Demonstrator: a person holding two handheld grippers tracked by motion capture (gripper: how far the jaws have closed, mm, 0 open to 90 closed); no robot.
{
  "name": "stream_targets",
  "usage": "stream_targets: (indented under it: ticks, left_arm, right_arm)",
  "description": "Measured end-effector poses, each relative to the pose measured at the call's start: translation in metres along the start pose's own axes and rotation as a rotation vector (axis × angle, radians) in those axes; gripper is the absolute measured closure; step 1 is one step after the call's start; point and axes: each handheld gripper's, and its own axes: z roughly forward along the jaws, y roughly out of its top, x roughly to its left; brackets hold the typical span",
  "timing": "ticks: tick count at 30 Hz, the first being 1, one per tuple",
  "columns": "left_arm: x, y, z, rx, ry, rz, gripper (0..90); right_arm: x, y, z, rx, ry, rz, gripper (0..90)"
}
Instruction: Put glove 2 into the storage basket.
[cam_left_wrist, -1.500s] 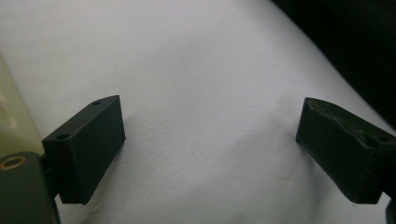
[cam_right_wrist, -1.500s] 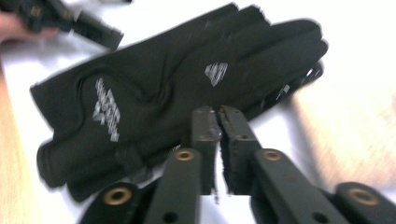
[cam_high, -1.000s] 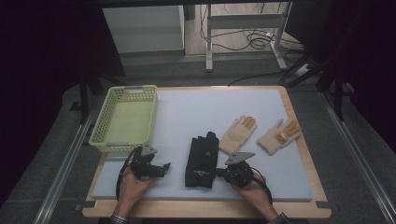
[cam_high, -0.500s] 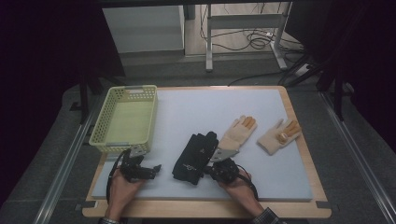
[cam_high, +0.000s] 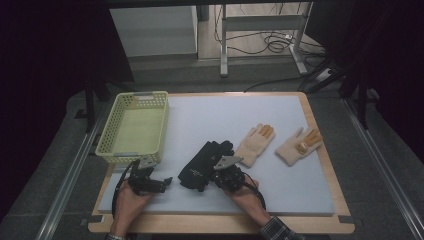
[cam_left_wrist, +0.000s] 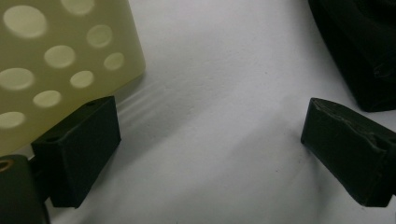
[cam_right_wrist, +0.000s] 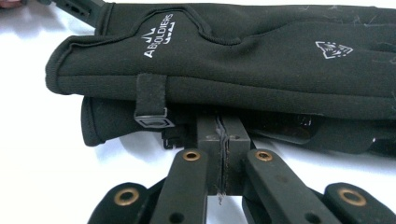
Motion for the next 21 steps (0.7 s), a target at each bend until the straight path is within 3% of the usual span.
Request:
stream_targets:
  ticks: [3,8,21]
  left_arm:
    - [0.000,0.000,0.000,0.001,-0.002,-0.002,4.6]
    - [0.000,0.000,0.001,-0.004,-0.003,-0.009,4.2]
    - [0.000,0.000,0.001,-0.005,-0.007,-0.008,3.0]
  right_arm:
    - [-0.001,-0.003,-0.007,-0.002,0.018,0.001,83.7]
    - [-0.006,-0.010,-0.022,-0.022,-0.005,0.010,79.5]
    - [-0.044,-0.041,-0.064,-0.061,-0.124,0.106,60.9]
